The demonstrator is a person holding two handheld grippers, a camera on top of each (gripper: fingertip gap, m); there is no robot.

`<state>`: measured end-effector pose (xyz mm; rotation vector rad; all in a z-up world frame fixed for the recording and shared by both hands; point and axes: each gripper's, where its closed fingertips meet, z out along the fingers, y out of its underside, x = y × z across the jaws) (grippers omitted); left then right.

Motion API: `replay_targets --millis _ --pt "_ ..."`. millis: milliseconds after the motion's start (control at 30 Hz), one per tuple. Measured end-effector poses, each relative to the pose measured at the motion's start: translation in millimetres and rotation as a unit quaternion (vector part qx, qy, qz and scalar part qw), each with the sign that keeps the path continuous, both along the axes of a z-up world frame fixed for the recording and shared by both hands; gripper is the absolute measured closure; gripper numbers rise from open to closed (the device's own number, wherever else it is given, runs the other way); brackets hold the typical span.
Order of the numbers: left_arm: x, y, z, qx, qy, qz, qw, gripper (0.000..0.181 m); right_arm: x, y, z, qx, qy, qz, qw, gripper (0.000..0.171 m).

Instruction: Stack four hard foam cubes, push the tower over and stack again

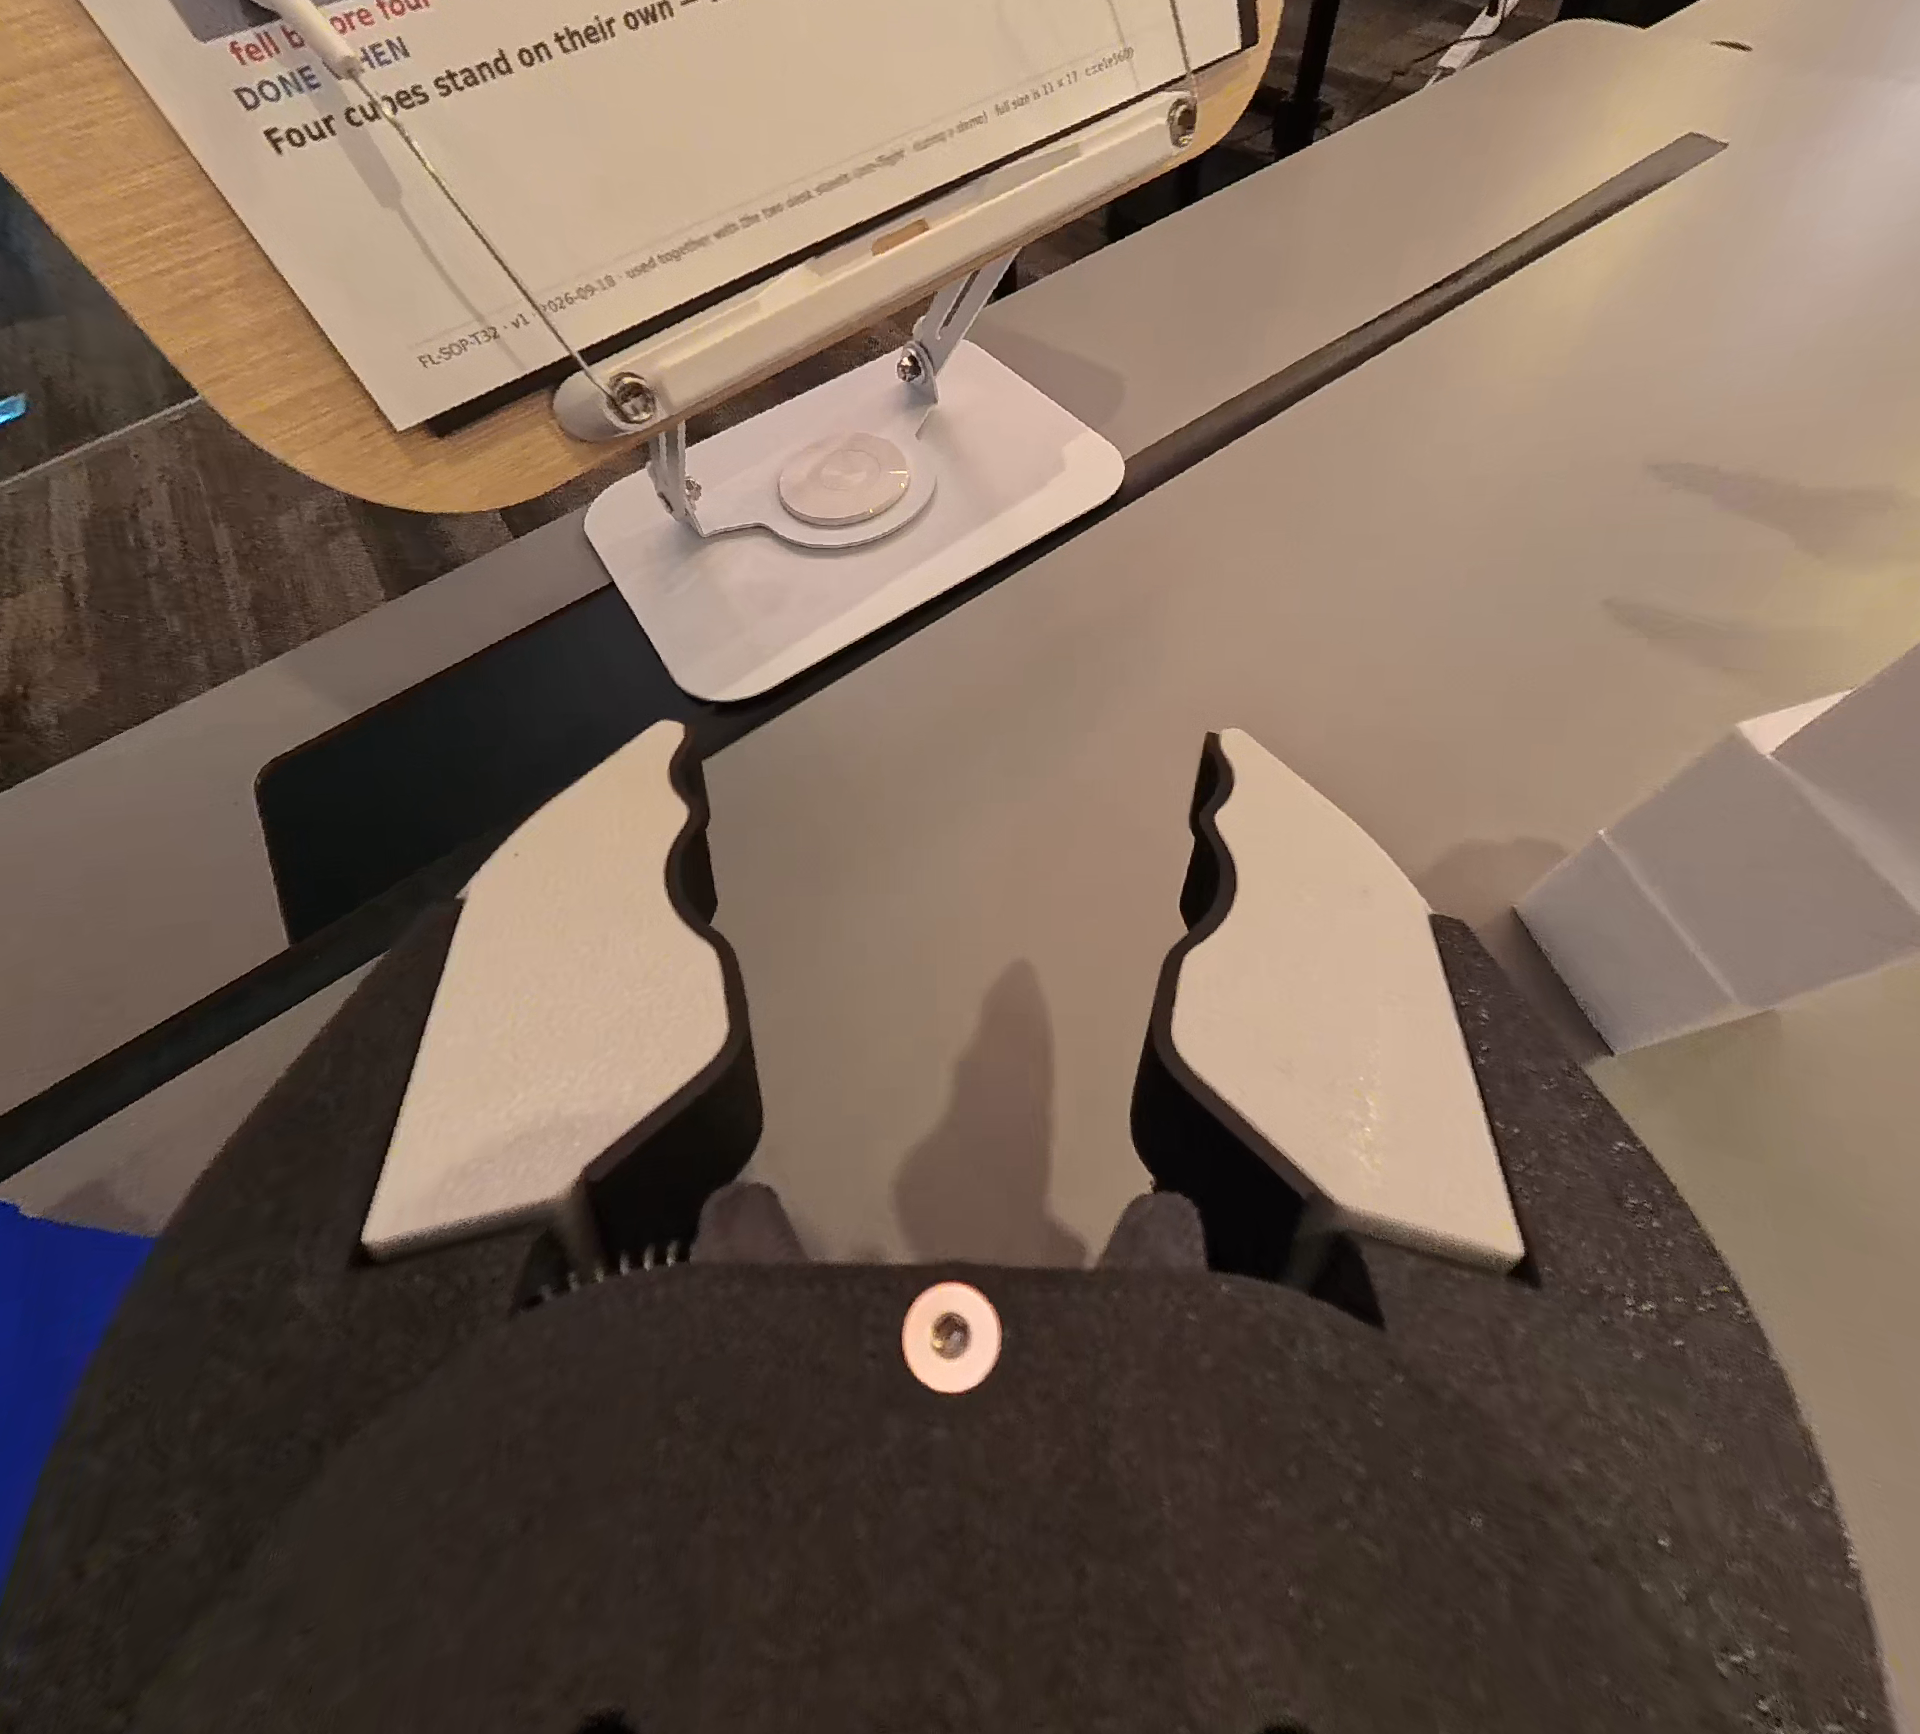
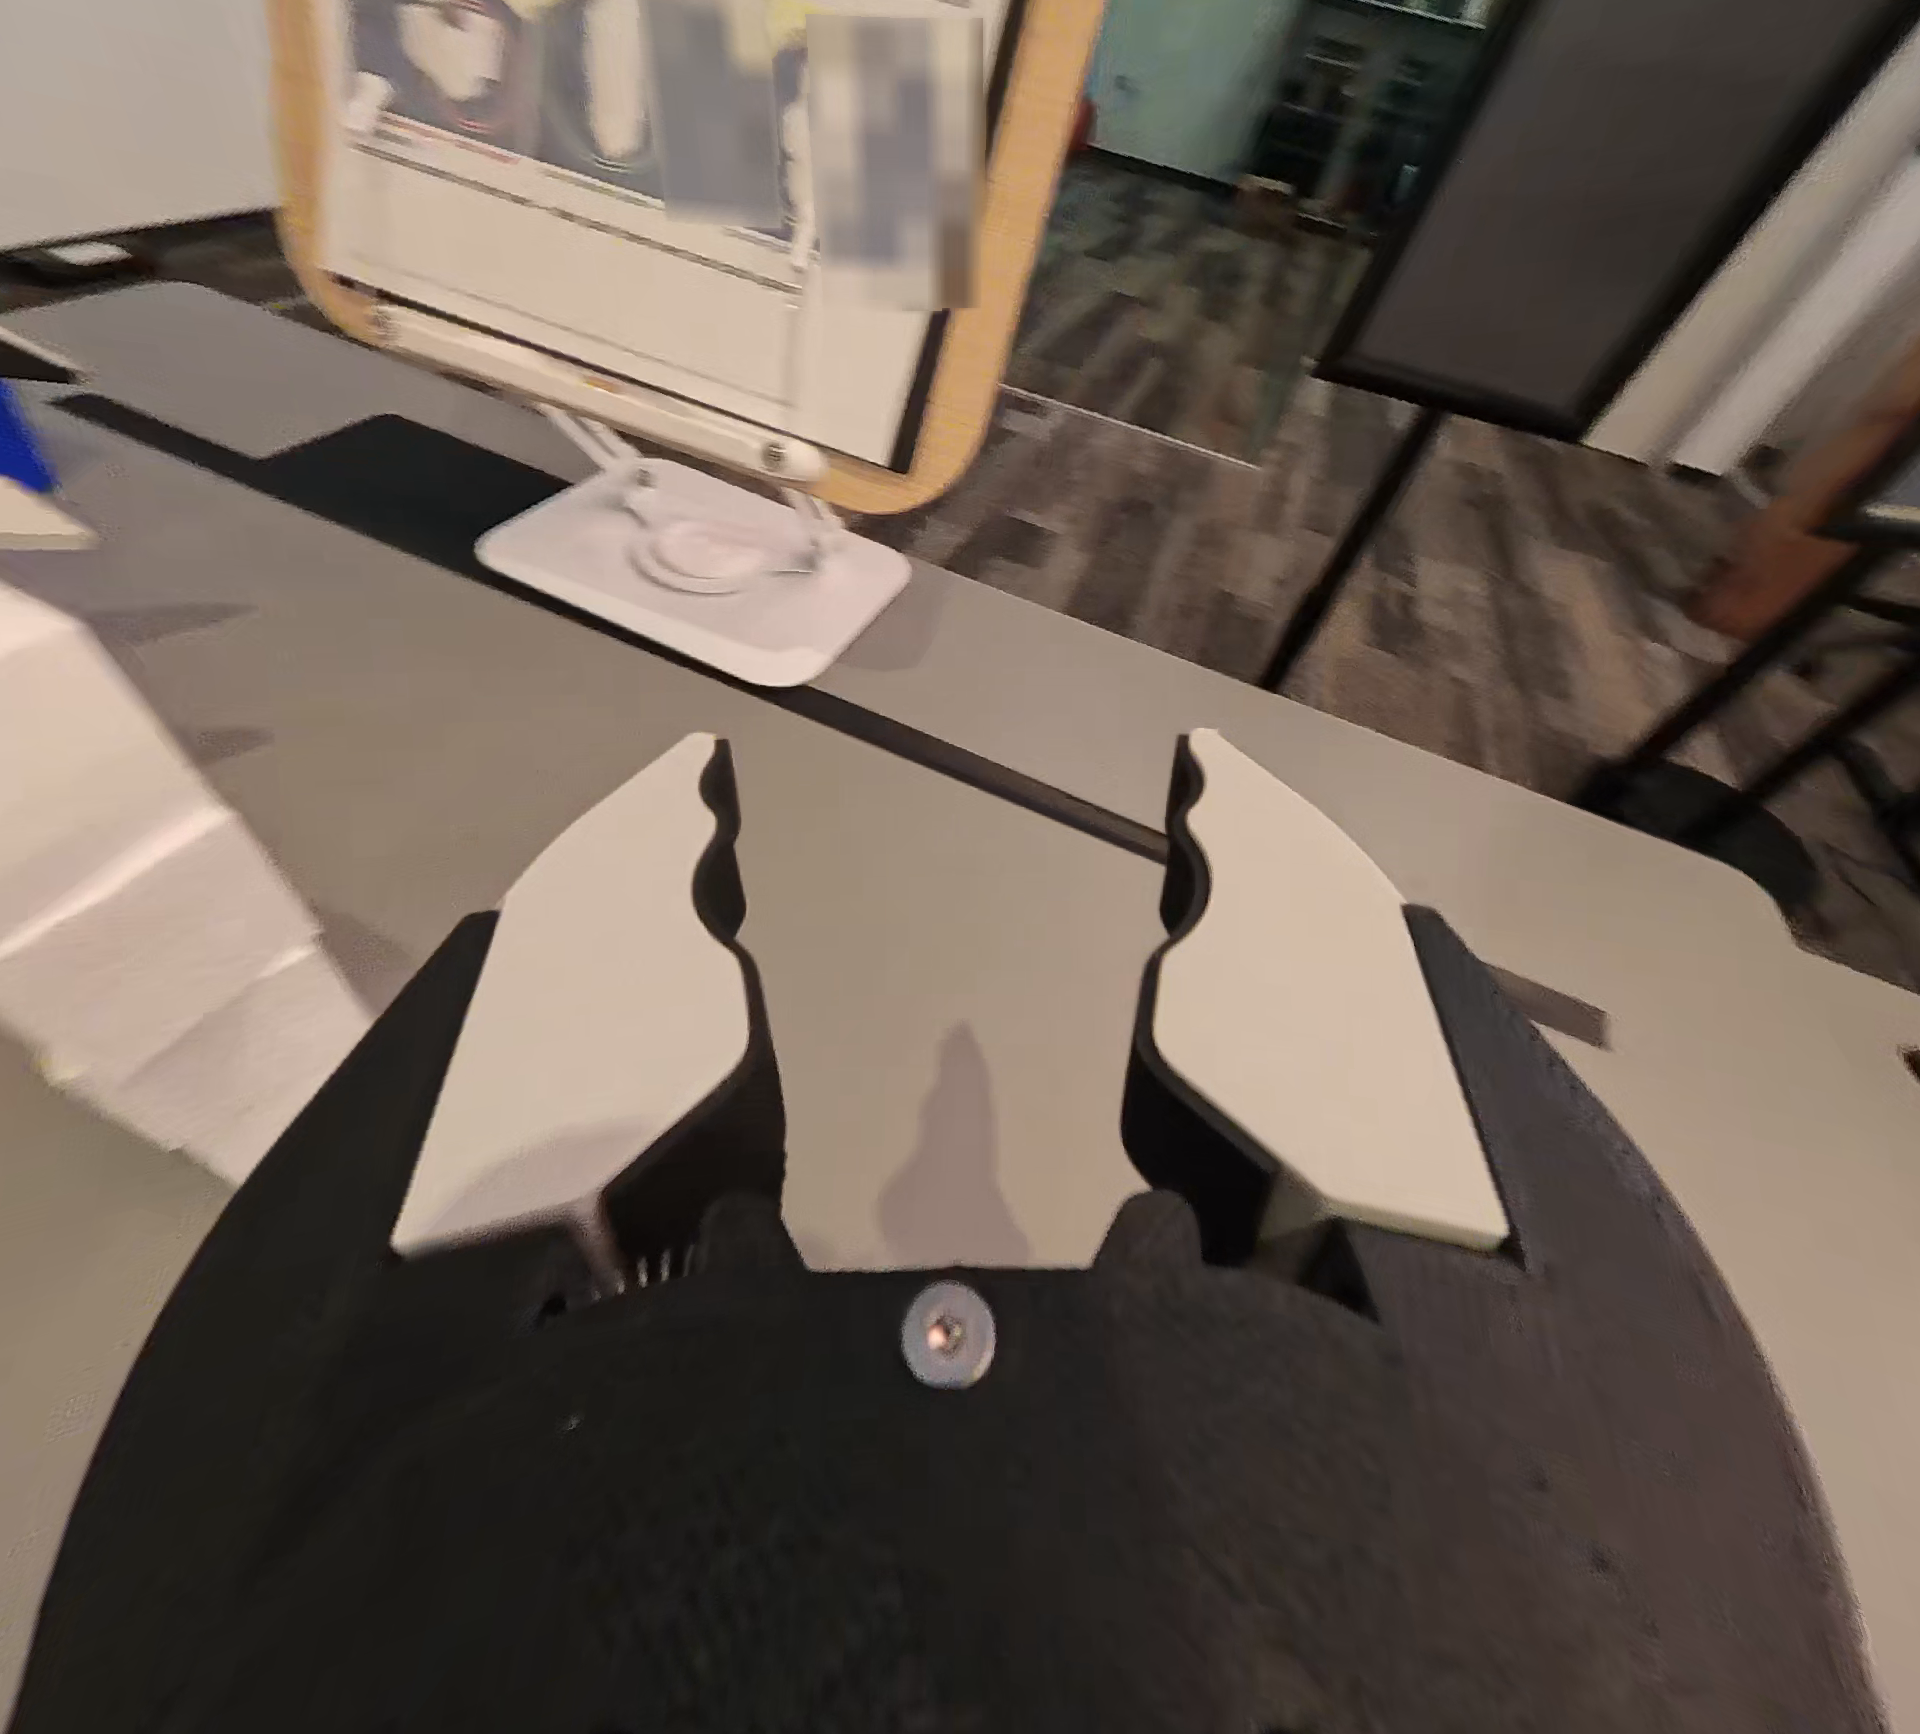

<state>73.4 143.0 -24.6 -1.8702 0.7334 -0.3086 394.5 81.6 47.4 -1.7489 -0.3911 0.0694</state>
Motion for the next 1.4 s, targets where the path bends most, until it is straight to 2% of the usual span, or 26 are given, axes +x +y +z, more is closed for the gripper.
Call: replay_targets --millis 133,233,400,567,667,700,767,833,867,900,967,1033,1067,1133,1200,1400 --pt "6 -4 6 0.01 0.001 -0.006 1.0 0.092 29 12 1 0.001 -0.038 -0.095 0.995 0.097" --pt "8 -7 10 0.018 0.005 -0.007 1.0 0.092 37 19 16 0.028 -0.069 -0.142 0.987 0.102" --pt "9 -10 18 0.032 0.012 -0.004 0.999 0.092 19 36 40 0.053 -0.091 -0.133 0.986 0.105" --pt "9 -12 26 0.048 0.017 0.0 0.999 0.092 1 57 44 0.054 -0.148 -0.116 0.981 0.105" --pt "8 -15 34 0.061 0.018 0.004 0.998 0.093 -14 61 18 0.021 -0.148 -0.064 0.987 0.106" --pt "6 -17 36 0.062 0.022 0.003 0.998 0.1 -26 59 5 0.011 -0.124 -0.021 0.992 0.118" --pt "0 -20 43 0.068 0.03 0.005 0.997 0.107 -56 51 -22 -0.04 -0.085 0.116 0.989 0.168" --pt "-7 -24 50 0.066 0.043 0.001 0.997 0.109 -69 32 -46 -0.161 -0.058 0.203 0.964 0.17" --pt "-12 -26 53 0.061 0.054 -0.002 0.997 0.113 -75 19 -47 -0.19 -0.045 0.24 0.951 0.17" --pt "-16 -30 55 0.057 0.07 -0.012 0.996 0.125 -81 7 -45 -0.204 -0.041 0.267 0.941 0.17" --pt "-32 -34 58 0.054 0.103 -0.001 0.993 0.13 -80 -11 -45 -0.247 -0.053 0.268 0.93 0.17" --pt "-50 -36 63 0.055 0.133 0.018 0.989 0.138 -79 -38 -56 -0.324 -0.067 0.275 0.903 0.17" --pt "-57 -39 66 0.055 0.144 0.019 0.988 0.149 -77 -48 -63 -0.356 -0.079 0.268 0.892 0.17" --pt "-72 -42 73 0.055 0.146 0.036 0.987 0.157 -68 -57 -81 -0.408 -0.121 0.221 0.878 0.17" --pt "-89 -44 77 0.046 0.147 0.058 0.986 0.181 -69 -62 -97 -0.445 -0.15 0.195 0.861 0.17" --pt "-125 -53 94 0.035 0.119 0.1 0.987 0.181 -142 -57 -107 -0.42 -0.139 0.25 0.861 0.17"
